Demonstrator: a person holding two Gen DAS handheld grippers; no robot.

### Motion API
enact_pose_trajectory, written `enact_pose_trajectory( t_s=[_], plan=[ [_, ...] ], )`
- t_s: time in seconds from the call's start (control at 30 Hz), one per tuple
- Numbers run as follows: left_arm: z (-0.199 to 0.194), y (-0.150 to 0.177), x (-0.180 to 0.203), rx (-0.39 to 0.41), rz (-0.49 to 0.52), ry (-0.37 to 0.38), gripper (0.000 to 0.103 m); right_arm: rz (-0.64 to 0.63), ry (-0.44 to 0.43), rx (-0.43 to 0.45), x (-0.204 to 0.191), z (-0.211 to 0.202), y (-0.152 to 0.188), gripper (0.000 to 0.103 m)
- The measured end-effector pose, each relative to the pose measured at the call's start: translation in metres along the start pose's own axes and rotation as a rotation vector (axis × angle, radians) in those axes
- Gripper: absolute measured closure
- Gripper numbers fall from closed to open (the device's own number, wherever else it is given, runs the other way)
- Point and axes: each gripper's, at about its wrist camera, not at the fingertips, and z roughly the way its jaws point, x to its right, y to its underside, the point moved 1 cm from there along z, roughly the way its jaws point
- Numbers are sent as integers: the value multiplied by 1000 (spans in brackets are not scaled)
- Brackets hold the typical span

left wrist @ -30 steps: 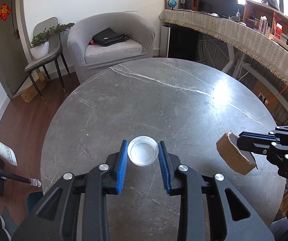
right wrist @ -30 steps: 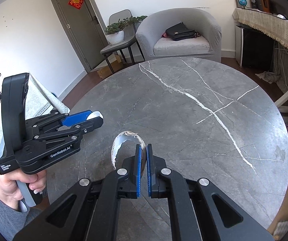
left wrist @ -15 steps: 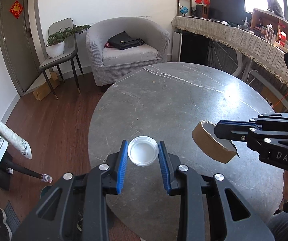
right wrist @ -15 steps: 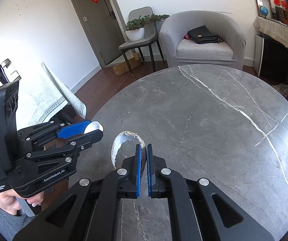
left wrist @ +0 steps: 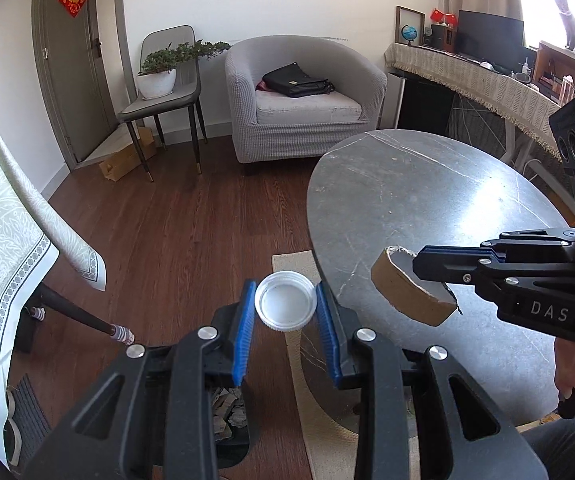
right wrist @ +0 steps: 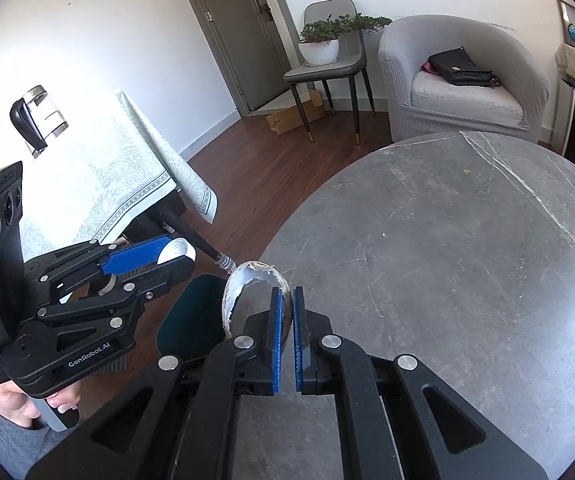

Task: Collect trash
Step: 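Carry the white lid and tape roll over the green bin with both grippers, then open the left gripper to drop the lid while the right gripper drops the tape roll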

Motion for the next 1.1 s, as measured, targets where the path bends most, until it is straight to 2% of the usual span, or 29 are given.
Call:
enact_pose_trajectory(
  t_s=[0.3,0.6,0.87,1.1],
  plan=[
    [3,28,-59,-48,-74,-71,70,-49,-38,-17,-42,30,-11,99],
    [23,64,-119,-156,-177,-107,70,-106,-67,-46,-86,63,-19,99],
    [34,90,-143,-223,-203,-111,70,-156,-50,-103,-115,98,-13,99],
    [58,119,-160,-321,-229,-93,70,-171,-24,-164,-131,134,-6,99]
  ],
)
